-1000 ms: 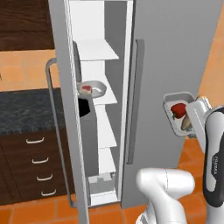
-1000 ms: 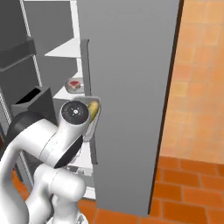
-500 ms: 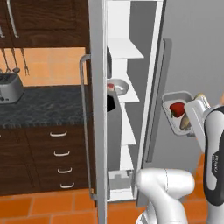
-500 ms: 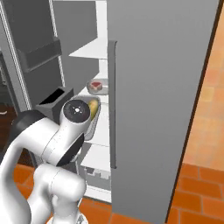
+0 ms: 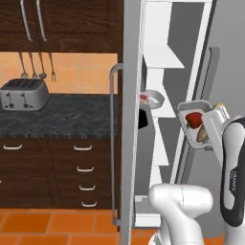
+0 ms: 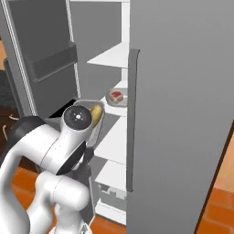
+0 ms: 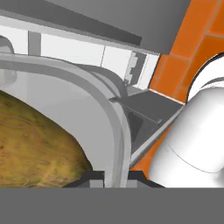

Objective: Take the meat container that has the steak and place it on the second highest rack of the freezer. Then take the vegetable container that has the cucumber and bell pepper and place it on the highest rack of the freezer.

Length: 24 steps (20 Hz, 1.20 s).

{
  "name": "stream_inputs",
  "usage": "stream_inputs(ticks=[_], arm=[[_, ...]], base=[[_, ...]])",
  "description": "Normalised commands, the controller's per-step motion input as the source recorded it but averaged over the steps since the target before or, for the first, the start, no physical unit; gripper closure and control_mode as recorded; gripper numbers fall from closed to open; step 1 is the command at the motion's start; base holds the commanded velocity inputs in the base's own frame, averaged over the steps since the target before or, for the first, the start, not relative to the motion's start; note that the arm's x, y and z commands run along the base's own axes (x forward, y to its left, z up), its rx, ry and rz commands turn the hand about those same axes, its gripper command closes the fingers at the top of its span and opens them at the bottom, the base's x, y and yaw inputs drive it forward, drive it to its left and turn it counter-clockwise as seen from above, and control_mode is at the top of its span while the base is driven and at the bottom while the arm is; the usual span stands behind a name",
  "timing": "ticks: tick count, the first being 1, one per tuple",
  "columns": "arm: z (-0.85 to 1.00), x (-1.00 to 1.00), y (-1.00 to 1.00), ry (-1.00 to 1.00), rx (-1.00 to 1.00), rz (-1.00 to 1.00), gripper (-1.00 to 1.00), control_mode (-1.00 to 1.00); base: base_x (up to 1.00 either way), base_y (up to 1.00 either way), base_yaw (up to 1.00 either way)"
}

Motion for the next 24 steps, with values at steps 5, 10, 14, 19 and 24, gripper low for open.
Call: stream_inputs(ticks=[5, 10, 14, 19, 24], arm=[[0.0, 0.0, 0.0, 0.0, 0.0, 0.0, 1.0, 1.0], [0.33, 0.03, -0.06, -0.05, 0.0, 0.1, 1.0, -1.0], [0.98, 0.0, -0.18, -0.14, 0.0, 0.08, 1.0, -1.0], [0.82, 0.49, -0.03, -0.02, 0.0, 0.0, 1.0, -1.0], [0.37, 0.66, 0.0, 0.01, 0.0, 0.0, 1.0, -1.0]], base=[[0.43, 0.01, 0.26], [0.14, 0.0, 0.09], [0.0, 0.0, 0.0], [0.0, 0.0, 0.0], [0.0, 0.0, 0.0]])
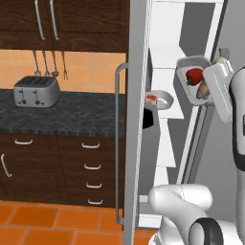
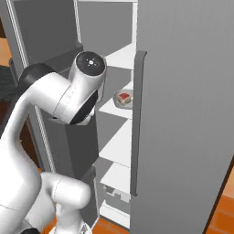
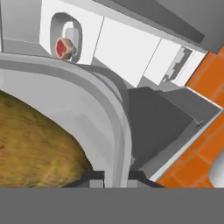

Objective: Take the meat container that has the steak and place it on the second highest rack of the freezer. Then take the vegetable container that has the cucumber and bell pepper and place it on the highest rack of the freezer.

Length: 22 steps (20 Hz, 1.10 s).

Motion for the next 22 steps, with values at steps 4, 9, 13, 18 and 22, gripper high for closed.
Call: stream_inputs(ticks=[4, 9, 13, 18, 22], arm=[[0.1, 0.86, 0.0, 0.1, 0.0, 0.0, 1.0, -1.0], [0.07, 0.89, 0.0, 0.13, 0.0, -0.01, 1.0, -1.0], [0.18, 0.78, -0.06, 0.11, 0.0, -0.08, 1.0, -1.0], [0.14, 0.9, -0.17, 0.0, 0.0, -0.1, 1.0, -1.0], [0.07, 0.91, -0.13, 0.0, 0.0, -0.07, 1.0, -1.0]], base=[[0.0, 0.0, 0.0], [0.0, 0.0, 0.0], [0.0, 0.0, 0.0], [0.0, 0.0, 0.0], [0.0, 0.0, 0.0]])
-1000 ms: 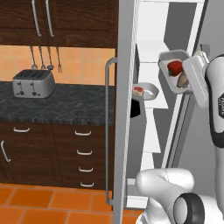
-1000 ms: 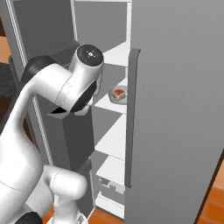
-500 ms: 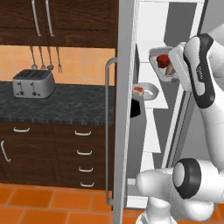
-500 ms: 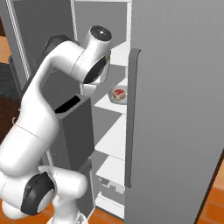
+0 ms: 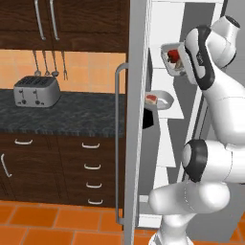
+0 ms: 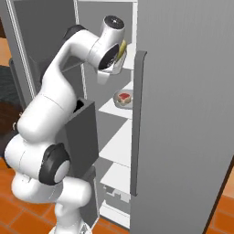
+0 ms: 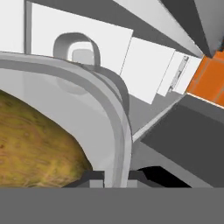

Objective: Take the meat container that has the steak and place it on the second highest rack of the freezer. Then take the vegetable container that has the cucumber and bell pepper and place it on the highest rack of the freezer.

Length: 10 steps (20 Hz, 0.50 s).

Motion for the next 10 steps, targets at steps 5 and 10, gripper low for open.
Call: stream_inputs(ticks=[5, 10], arm=[[0.04, 0.91, -0.26, 0.0, 0.0, -0.04, 1.0, -1.0], [0.0, 0.94, -0.27, 0.0, 0.0, -0.03, 1.0, -1.0]], base=[[0.0, 0.0, 0.0], [0.0, 0.0, 0.0]])
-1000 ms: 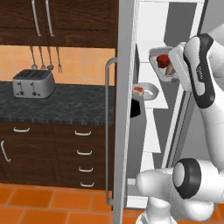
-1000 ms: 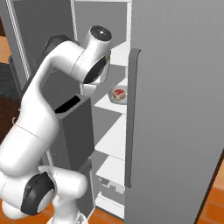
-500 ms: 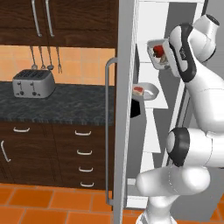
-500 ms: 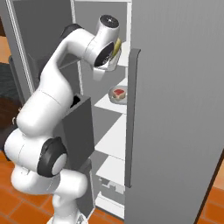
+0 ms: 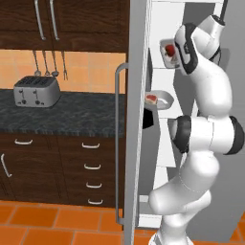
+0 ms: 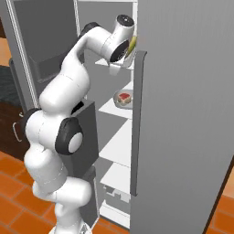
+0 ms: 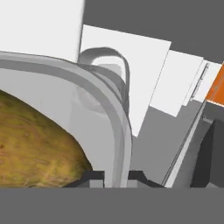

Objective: Take the meat container that has the steak and place it on the second highest rack of the freezer. Then take the vegetable container that has the cucumber and bell pepper and place it on the highest rack of the freezer.

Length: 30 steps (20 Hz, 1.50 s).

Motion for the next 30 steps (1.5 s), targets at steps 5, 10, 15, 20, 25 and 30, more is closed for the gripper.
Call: stream_inputs(ticks=[5, 10, 15, 20, 25, 30], arm=[[0.0, 0.97, -0.22, 0.0, 0.0, -0.02, 1.0, -1.0], [0.0, 0.9, -0.16, 0.0, 0.0, -0.02, 1.0, -1.0], [-0.1, -0.05, -0.02, 0.01, 0.0, -0.02, -1.0, -1.0], [0.0, -0.84, 0.06, -0.21, 0.01, 0.0, -1.0, -1.0], [0.0, -0.99, 0.44, -0.3, 0.0, 0.0, -1.0, -1.0], [-0.06, -1.0, 0.69, -0.16, 0.0, -0.03, -1.0, -1.0]], base=[[0.0, 0.0, 0.0], [0.0, 0.0, 0.0], [0.0, 0.0, 0.0], [0.0, 0.0, 0.0], [0.0, 0.0, 0.0], [0.0, 0.0, 0.0]])
